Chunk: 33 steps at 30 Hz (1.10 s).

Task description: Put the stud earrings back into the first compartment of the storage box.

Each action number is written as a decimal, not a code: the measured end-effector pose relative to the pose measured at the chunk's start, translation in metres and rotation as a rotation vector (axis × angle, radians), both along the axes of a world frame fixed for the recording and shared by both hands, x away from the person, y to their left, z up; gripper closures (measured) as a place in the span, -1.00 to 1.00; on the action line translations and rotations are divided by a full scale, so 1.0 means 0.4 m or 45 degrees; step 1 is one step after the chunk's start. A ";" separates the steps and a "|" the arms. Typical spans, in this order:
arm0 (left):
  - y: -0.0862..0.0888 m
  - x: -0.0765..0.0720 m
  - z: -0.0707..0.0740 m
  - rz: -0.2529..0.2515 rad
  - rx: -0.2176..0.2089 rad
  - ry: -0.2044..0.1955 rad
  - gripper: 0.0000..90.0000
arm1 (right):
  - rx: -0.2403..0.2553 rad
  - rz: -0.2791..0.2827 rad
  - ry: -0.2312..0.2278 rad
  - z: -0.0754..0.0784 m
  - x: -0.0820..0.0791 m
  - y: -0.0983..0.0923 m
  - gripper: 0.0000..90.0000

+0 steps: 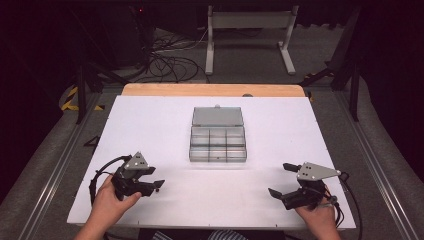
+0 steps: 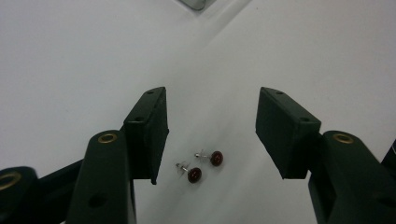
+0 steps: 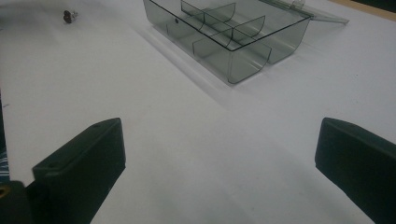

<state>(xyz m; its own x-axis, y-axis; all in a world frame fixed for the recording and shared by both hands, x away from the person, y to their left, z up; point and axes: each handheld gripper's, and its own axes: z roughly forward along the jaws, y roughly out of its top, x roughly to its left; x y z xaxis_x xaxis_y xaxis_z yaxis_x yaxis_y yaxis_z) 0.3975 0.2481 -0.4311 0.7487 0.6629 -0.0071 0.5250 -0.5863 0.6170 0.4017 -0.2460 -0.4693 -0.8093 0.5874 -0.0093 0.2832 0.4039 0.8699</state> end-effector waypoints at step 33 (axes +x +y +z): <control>-0.042 0.053 -0.053 -0.083 0.295 0.286 0.16 | 0.001 0.018 0.005 0.000 0.001 0.000 -0.94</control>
<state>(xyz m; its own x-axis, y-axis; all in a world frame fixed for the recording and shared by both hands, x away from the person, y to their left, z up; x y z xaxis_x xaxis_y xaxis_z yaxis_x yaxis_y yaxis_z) 0.4186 0.2314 -0.4524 0.7863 0.6170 -0.0314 0.5896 -0.7342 0.3365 0.4023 -0.2459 -0.4695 -0.8174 0.5761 -0.0060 0.2808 0.4074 0.8690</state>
